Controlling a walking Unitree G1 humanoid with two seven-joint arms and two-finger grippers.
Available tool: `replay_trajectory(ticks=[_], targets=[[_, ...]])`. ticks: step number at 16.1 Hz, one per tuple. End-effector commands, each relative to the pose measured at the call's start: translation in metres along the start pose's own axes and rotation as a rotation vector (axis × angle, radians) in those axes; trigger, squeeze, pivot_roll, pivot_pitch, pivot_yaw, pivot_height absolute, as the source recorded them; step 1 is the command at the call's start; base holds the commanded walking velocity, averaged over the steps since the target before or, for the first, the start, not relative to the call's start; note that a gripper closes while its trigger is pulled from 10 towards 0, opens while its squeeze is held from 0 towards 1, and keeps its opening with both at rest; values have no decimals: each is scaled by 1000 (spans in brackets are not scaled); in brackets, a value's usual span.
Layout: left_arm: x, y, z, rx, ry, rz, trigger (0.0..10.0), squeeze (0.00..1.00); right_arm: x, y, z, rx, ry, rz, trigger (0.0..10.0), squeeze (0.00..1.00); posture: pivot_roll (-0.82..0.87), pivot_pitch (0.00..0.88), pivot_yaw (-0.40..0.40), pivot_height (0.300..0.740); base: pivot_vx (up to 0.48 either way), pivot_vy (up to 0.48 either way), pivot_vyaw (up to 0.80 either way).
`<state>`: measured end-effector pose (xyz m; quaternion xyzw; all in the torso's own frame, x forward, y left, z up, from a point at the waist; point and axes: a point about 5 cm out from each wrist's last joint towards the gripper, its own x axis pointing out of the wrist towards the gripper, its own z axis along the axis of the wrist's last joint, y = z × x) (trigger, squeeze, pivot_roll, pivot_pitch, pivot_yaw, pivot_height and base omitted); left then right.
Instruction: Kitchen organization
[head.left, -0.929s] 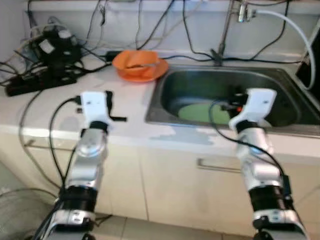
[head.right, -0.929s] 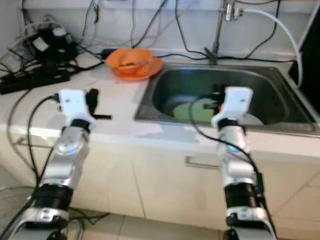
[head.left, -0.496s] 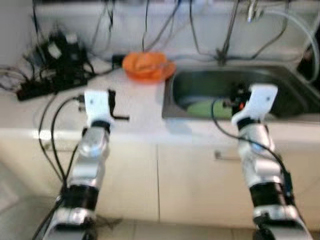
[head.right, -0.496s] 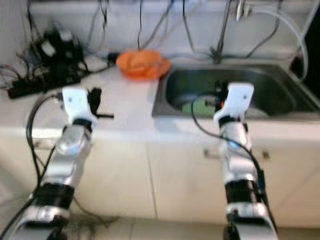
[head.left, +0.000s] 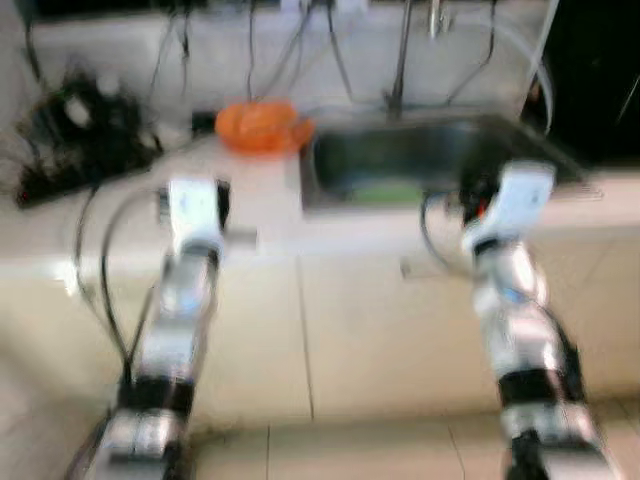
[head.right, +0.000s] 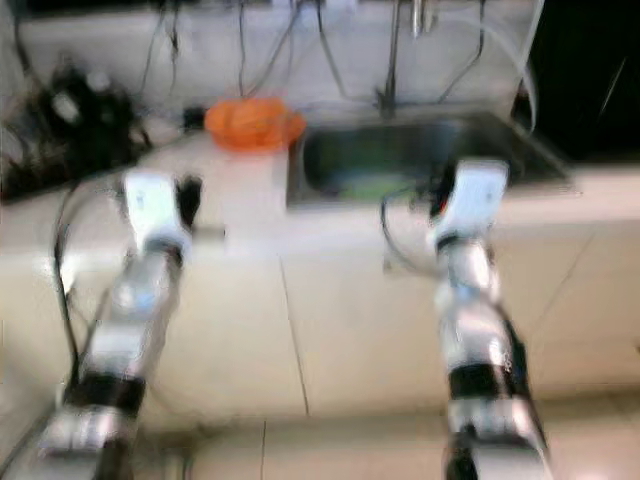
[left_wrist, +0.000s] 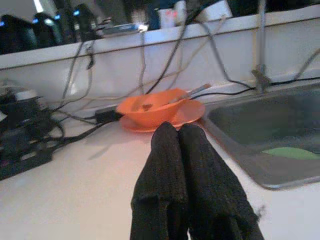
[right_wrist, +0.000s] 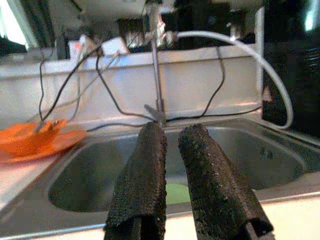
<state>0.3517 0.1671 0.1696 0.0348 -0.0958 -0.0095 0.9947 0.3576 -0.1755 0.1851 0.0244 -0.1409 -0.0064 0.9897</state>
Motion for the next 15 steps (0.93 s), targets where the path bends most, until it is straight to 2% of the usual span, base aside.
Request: replay_trajectory(ticks=[1,9,13,15], targets=[[4,1,7,6,-12,5,10000,0,1,-1,2,4,0,-4,10000,0,0,0,83,740,341,0,0],[3,5,6,3,-7,25,10000,0,-1,-3,0,-5,7,-9,10000,0,5,0,80,740,344,0,0],[4,4,8,-2,-12,32,10000,0,0,2,2,-51,-6,23,10000,0,2,0,77,740,340,0,0],[4,3,8,-3,-13,31,10000,0,0,4,3,-57,-17,35,10000,0,2,0,76,740,336,0,644]])
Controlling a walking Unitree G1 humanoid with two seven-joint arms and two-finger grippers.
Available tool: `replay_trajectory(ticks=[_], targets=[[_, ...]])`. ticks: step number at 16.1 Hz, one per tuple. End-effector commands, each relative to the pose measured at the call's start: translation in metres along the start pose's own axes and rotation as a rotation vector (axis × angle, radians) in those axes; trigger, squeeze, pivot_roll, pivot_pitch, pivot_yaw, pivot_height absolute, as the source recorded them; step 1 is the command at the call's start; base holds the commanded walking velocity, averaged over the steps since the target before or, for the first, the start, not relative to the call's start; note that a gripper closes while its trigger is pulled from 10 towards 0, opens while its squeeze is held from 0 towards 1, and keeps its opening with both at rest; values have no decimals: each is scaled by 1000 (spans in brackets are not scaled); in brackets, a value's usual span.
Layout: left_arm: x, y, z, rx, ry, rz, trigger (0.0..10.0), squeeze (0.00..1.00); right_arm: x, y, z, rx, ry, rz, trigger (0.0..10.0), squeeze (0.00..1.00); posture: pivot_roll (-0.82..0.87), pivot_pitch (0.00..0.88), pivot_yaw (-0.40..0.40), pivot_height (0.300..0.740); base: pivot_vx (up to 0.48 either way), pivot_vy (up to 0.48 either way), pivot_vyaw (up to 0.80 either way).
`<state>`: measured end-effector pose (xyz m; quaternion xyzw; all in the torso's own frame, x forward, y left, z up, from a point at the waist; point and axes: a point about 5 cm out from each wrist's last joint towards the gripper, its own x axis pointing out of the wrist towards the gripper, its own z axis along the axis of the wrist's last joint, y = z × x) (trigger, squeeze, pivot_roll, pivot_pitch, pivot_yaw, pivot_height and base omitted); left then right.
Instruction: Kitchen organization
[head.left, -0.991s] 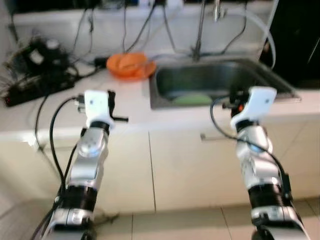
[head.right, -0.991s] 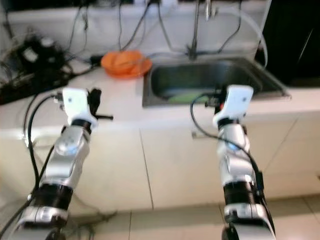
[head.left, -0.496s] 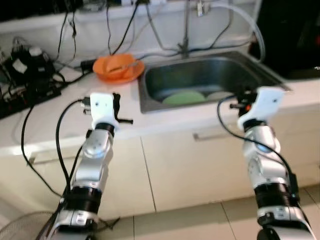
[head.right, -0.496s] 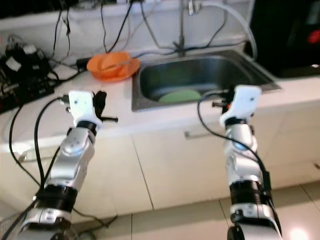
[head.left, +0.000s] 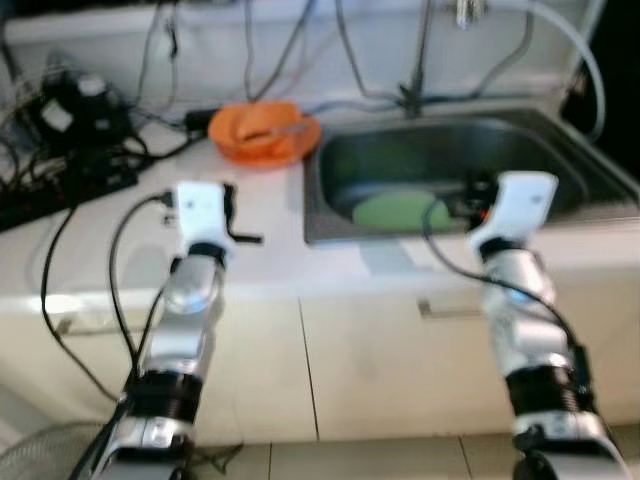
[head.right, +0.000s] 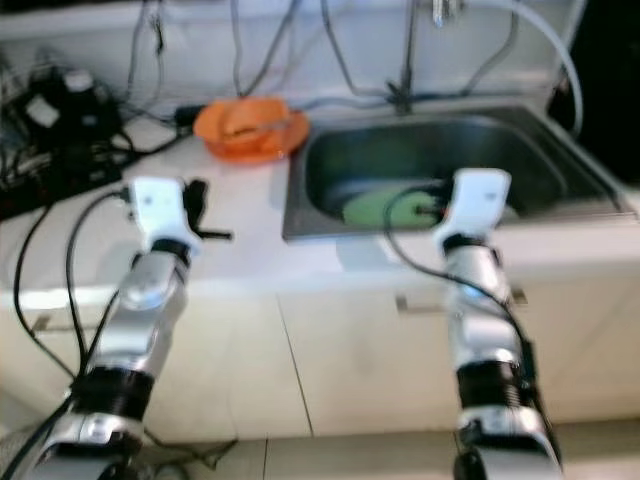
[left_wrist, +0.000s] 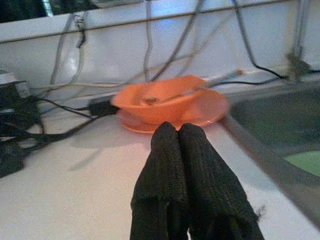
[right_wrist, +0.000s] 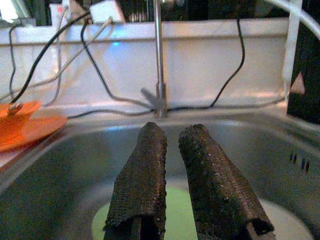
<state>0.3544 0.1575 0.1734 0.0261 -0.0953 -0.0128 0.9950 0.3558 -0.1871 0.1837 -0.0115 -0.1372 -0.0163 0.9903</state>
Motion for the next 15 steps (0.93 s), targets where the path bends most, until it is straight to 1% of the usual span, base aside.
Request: replay_trajectory(ticks=[1,2,6,15], targets=[[0,13,4,16,-14,36,10000,0,2,15,5,19,-27,44,10000,0,2,0,76,740,334,0,0],[0,12,4,14,-14,36,10000,0,2,15,5,30,-27,39,10000,0,-1,0,75,740,334,0,0],[0,11,4,13,-14,36,10000,0,2,13,5,23,-21,38,10000,0,0,0,74,740,334,0,0],[0,8,3,13,-9,24,10000,0,3,12,3,44,-6,23,10000,0,-2,0,72,740,328,0,0]])
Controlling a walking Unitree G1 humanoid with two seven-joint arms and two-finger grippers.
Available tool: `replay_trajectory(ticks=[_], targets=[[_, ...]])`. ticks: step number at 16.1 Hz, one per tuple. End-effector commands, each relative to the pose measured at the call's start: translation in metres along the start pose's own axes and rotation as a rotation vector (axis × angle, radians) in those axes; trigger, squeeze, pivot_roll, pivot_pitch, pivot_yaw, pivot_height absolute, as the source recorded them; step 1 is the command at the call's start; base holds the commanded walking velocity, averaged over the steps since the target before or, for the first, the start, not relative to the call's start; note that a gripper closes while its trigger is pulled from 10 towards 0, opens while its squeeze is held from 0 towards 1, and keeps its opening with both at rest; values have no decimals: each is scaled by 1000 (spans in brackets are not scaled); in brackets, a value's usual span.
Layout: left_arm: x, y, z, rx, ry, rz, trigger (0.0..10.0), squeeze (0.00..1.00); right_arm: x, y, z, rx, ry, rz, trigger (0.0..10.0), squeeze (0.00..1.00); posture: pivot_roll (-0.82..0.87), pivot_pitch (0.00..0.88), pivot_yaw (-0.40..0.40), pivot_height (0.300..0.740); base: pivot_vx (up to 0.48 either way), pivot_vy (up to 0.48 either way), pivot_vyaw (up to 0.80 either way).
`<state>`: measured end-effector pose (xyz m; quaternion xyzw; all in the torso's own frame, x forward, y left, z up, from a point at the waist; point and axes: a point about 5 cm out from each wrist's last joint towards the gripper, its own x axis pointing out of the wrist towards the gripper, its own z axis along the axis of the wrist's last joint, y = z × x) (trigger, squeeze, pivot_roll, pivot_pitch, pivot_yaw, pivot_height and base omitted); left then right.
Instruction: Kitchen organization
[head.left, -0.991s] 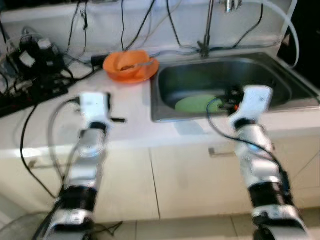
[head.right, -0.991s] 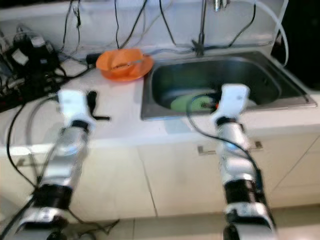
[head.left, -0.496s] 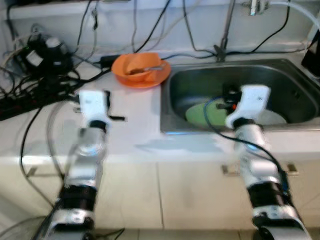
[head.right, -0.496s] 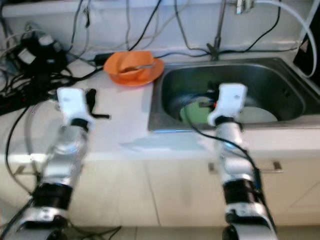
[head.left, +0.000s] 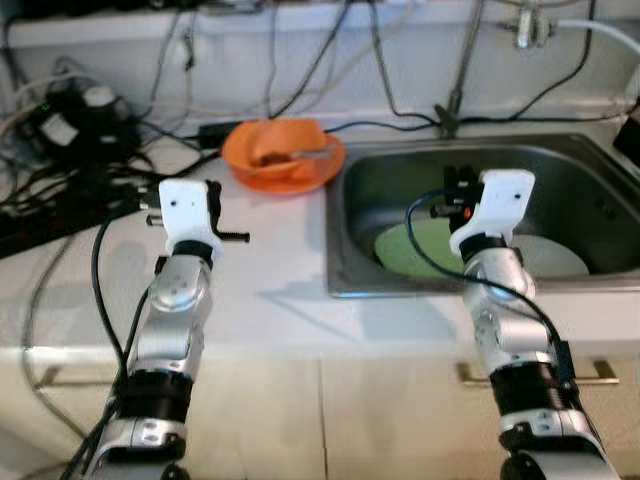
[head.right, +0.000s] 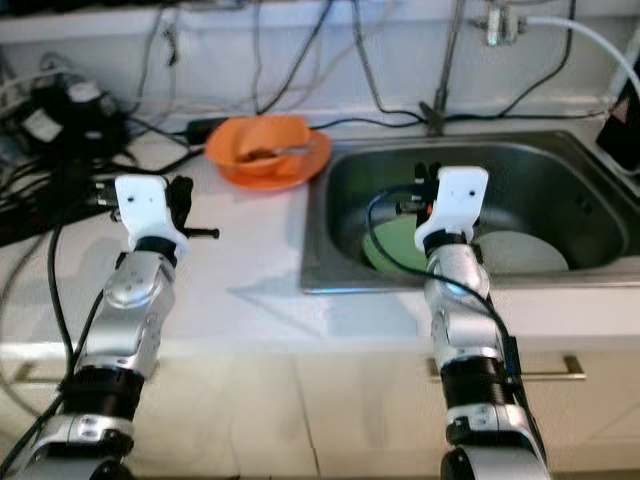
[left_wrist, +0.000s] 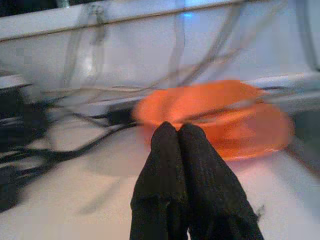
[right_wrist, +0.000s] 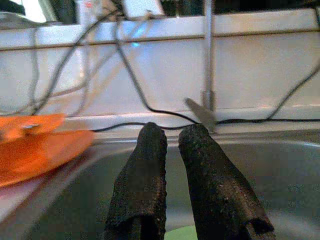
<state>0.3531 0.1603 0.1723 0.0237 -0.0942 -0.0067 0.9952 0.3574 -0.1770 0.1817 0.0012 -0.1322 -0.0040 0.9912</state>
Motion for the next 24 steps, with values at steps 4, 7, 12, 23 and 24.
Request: replay_trajectory(ticks=[4,7,12,23,24], targets=[[1,4,5,16,-14,5,10000,0,3,2,6,16,-18,2,10000,0,-2,0,73,740,329,0,0],[1,0,4,12,-15,-6,10000,0,3,3,6,17,-19,5,10000,0,0,0,72,740,209,0,0],[0,-3,6,6,-29,-29,10000,0,3,3,6,17,-18,5,10000,0,0,0,71,740,0,0,0],[12,-4,6,-93,157,-223,10000,0,3,8,5,23,-16,11,10000,0,12,0,79,740,0,0,0],[14,-6,8,-108,164,-244,10000,0,3,9,4,25,-15,12,10000,0,11,0,81,740,0,0,0]])
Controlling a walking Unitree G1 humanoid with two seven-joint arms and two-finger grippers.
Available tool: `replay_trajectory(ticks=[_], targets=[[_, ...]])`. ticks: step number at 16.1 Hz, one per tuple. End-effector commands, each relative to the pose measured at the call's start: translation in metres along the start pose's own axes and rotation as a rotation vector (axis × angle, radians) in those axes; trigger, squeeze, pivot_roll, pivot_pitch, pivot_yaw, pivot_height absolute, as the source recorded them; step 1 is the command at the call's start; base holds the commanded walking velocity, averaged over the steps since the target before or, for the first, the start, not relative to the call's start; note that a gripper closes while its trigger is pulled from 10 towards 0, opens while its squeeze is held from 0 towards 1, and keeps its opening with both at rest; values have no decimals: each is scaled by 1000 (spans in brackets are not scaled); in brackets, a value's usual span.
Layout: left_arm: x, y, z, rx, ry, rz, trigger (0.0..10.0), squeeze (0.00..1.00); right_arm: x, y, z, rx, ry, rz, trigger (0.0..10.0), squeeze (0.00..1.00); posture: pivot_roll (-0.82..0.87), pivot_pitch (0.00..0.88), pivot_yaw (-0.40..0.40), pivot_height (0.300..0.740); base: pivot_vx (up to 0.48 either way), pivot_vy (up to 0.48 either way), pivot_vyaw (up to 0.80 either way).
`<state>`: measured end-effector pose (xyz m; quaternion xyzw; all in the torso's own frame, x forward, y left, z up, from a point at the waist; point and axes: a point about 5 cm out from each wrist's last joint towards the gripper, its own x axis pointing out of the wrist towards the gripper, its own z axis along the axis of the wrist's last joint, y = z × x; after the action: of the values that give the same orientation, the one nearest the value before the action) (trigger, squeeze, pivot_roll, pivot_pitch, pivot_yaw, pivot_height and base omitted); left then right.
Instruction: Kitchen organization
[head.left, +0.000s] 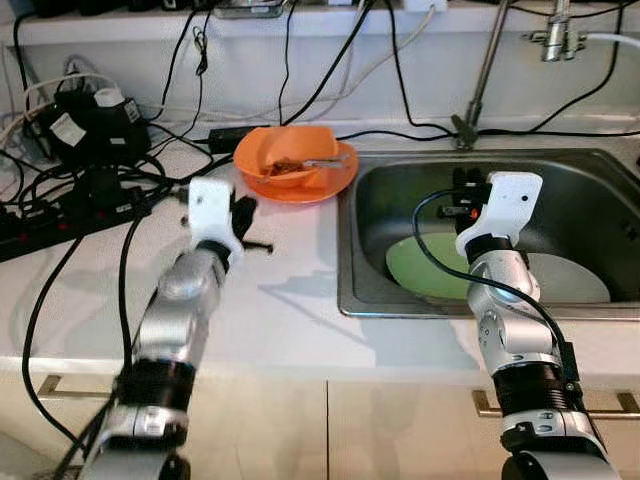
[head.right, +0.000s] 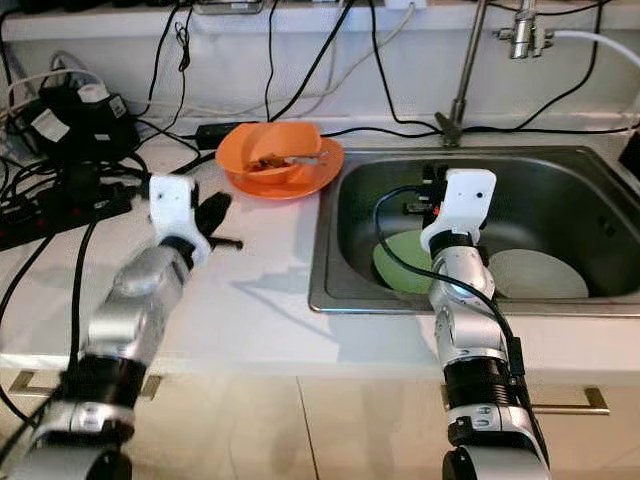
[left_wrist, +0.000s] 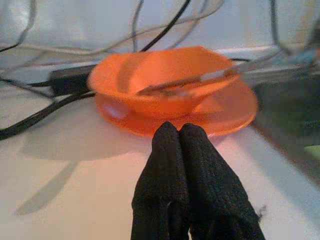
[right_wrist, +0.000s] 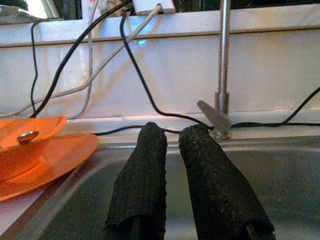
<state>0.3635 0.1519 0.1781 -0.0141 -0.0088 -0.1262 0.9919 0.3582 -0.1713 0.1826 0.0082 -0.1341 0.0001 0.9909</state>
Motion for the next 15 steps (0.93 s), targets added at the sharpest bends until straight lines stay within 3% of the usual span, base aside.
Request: replay_trajectory(ticks=[1,2,4,5,7,11,15], targets=[[7,-2,8,2,14,-67,10000,0,2,5,3,14,-12,7,10000,0,6,0,93,740,0,0,0],[11,-8,9,0,20,-105,10000,957,2,7,3,17,-12,8,10000,0,2,0,98,740,0,0,0],[14,-13,10,-34,22,-130,10000,1000,1,7,2,20,-12,6,10000,0,-2,0,104,740,0,0,0],[22,-22,9,-86,49,-161,10000,1000,1,8,2,23,-13,1,10000,0,-11,0,114,740,0,0,0],[32,-35,4,-114,117,-222,10000,1000,0,7,2,22,-14,-7,10000,0,-20,0,125,740,0,0,0],[38,-46,1,-73,168,-263,10000,1000,0,5,3,22,-20,-22,10000,0,-24,0,134,740,0,0,0],[47,-48,2,2,204,-236,10000,1000,1,6,3,24,-23,-19,10000,0,-26,0,127,740,0,0,0]])
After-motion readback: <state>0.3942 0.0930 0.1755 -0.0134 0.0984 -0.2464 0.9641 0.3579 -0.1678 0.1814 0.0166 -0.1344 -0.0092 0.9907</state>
